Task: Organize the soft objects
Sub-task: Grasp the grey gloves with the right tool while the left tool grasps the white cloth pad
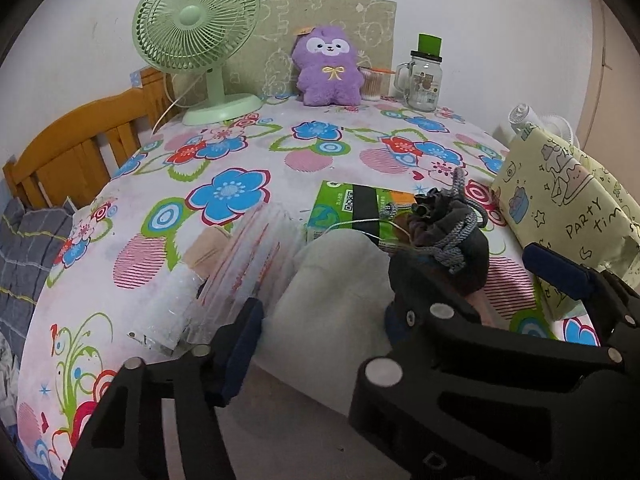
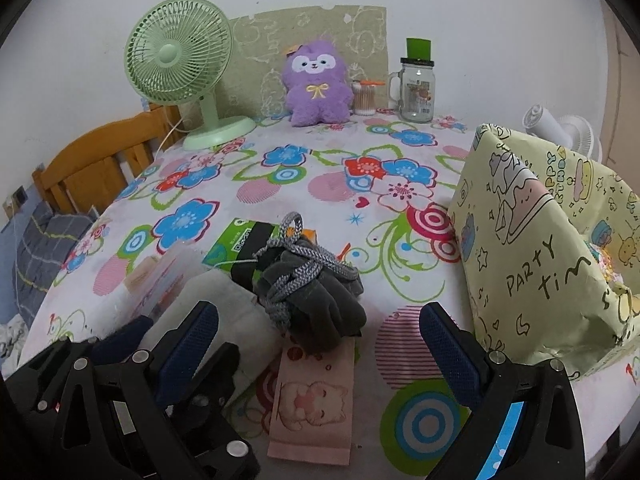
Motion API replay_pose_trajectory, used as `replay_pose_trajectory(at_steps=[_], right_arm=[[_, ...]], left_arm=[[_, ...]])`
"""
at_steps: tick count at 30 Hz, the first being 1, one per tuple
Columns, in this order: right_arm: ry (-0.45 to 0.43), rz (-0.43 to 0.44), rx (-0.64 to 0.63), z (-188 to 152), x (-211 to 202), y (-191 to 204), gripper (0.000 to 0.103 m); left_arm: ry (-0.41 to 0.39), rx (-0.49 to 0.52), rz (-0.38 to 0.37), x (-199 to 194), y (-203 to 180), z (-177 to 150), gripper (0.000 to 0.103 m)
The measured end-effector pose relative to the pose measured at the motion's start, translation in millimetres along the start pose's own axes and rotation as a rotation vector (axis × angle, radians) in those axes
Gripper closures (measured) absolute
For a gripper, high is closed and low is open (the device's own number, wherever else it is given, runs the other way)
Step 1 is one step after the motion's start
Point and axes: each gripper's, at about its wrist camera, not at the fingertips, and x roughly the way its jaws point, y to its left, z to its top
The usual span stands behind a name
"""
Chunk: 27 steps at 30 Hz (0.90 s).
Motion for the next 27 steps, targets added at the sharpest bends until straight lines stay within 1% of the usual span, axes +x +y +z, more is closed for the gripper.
replay_pose_trajectory(at_steps=[4, 6, 8, 10, 11, 14, 20, 27], right_arm=[[0.006, 0.013, -0.008, 1.6, 4.2, 3.8, 0.011], [0.018, 0.043, -0.007, 2.4, 7.2, 4.7, 0.016], [0.032, 0.057, 0.001, 2.5, 10.1, 5.0, 0.023], [0.041, 0.059, 0.008, 2.5, 12.0, 4.4, 0.028], [0.044, 0.058, 0.011, 1.9, 12.7, 4.2, 0.037], [0.078, 0.076, 0.001, 2.4, 16.8, 4.3, 0.058], [0.078, 0.078, -0.027, 1.2, 12.0, 5.9, 0.067], [0.070, 0.080, -0.039, 0.8, 2.1, 3.0, 0.071]], left_arm=[[0.000, -0.004, -0.001, -0.3, 2.0, -0.5, 0.049], [0.000, -0.011, -0.002, -0.8, 3.7, -0.1, 0.054], [0.001, -0.015, -0.003, -0.5, 5.1, 0.2, 0.056], [-0.001, -0.015, 0.001, -0.8, 5.1, 0.0, 0.059], [-0.002, -0.014, 0.002, -0.8, 5.2, -0.2, 0.060], [-0.006, -0.003, 0.009, -1.6, 4.1, -0.4, 0.062], [-0.010, 0.009, 0.016, -5.3, 2.0, -1.2, 0.066], [-0.018, 0.012, 0.029, -11.1, -1.7, -2.1, 0.071]])
